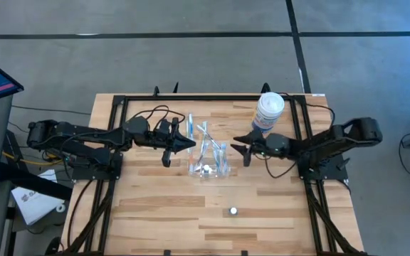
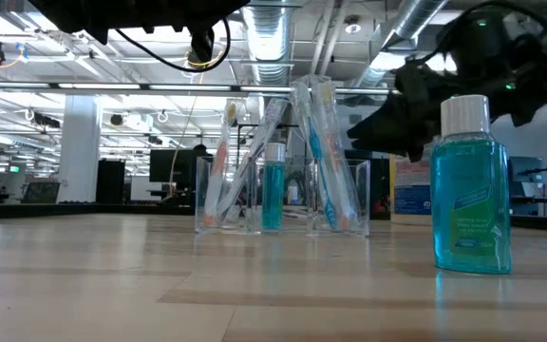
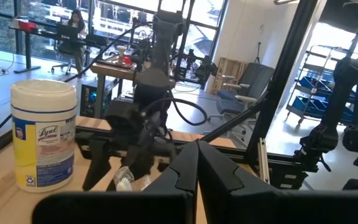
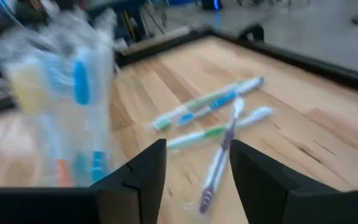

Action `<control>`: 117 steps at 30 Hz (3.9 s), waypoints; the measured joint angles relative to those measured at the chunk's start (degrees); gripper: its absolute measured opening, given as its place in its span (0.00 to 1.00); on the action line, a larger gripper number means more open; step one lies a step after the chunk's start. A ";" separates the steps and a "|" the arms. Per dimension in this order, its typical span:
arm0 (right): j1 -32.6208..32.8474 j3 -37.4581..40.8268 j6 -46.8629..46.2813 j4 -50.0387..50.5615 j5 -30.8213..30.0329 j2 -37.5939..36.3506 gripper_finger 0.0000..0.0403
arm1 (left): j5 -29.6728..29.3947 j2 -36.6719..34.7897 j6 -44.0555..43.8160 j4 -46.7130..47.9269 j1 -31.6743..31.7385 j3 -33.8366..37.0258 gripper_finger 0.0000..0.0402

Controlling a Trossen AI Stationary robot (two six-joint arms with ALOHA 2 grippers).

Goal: Pick & Place toothbrushing station
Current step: Put the purple toothbrush into the transparent organizer

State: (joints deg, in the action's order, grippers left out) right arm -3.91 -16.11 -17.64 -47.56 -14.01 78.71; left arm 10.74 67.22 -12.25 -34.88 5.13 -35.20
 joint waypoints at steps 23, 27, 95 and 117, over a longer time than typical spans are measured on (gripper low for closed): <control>-16.53 -19.96 7.57 37.56 20.08 0.36 0.37 | -2.16 0.00 -0.03 0.10 -0.01 1.60 0.00; -18.17 -19.96 7.57 38.30 21.65 0.36 0.38 | -3.09 0.00 -0.02 0.12 -0.01 1.60 0.00; -18.08 -34.96 8.59 38.66 36.16 25.32 0.37 | -5.09 0.00 -0.02 0.10 -0.02 1.60 0.00; -17.91 -43.85 9.93 44.40 35.44 34.19 0.34 | -5.14 0.00 -0.02 0.12 -0.02 1.60 0.00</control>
State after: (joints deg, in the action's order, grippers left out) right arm -21.82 -59.96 -7.70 -3.16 21.43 112.90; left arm 5.61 67.22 -12.27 -34.76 5.10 -33.61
